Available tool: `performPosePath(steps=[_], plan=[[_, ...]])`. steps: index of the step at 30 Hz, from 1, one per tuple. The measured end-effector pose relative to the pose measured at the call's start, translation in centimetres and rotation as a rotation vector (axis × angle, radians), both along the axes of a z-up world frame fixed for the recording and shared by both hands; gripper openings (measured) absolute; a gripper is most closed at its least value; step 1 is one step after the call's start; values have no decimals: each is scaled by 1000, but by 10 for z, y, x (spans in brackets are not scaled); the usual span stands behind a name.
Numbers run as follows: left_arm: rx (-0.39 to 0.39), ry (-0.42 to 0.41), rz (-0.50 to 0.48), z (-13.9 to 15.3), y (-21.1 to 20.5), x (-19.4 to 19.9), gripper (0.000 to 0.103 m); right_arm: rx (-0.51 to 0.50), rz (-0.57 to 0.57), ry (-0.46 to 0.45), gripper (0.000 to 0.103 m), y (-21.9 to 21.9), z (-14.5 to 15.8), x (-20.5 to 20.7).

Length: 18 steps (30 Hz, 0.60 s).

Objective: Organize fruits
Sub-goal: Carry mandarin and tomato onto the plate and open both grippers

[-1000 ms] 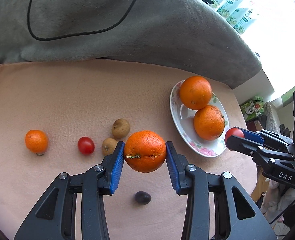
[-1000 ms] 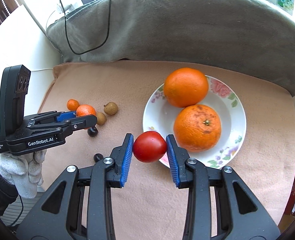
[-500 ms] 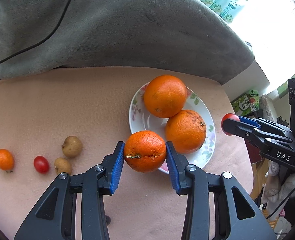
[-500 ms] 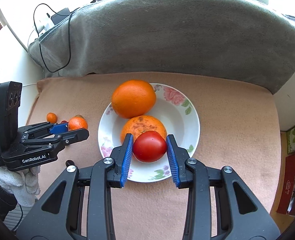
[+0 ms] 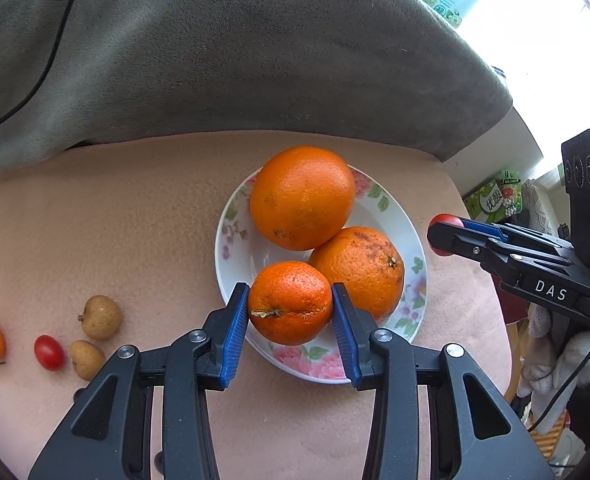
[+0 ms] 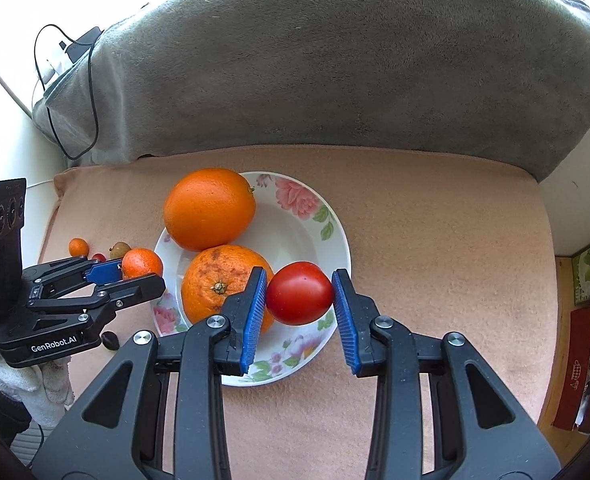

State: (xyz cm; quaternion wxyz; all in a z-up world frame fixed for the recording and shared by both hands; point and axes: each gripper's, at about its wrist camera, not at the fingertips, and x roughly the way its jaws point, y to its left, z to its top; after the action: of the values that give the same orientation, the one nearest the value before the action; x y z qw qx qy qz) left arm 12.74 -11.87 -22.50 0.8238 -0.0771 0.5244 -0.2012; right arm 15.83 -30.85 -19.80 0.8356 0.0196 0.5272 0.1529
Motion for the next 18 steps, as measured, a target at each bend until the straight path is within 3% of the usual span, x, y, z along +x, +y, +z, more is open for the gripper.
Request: performPosePath(steps=[16,18], plan=[[30,9,6,-4,-16,3,40,14,-1,15,36,2,-7,8],[36,5,5,-3,-16,3,44,12,-3,8,53,3,-4,7]])
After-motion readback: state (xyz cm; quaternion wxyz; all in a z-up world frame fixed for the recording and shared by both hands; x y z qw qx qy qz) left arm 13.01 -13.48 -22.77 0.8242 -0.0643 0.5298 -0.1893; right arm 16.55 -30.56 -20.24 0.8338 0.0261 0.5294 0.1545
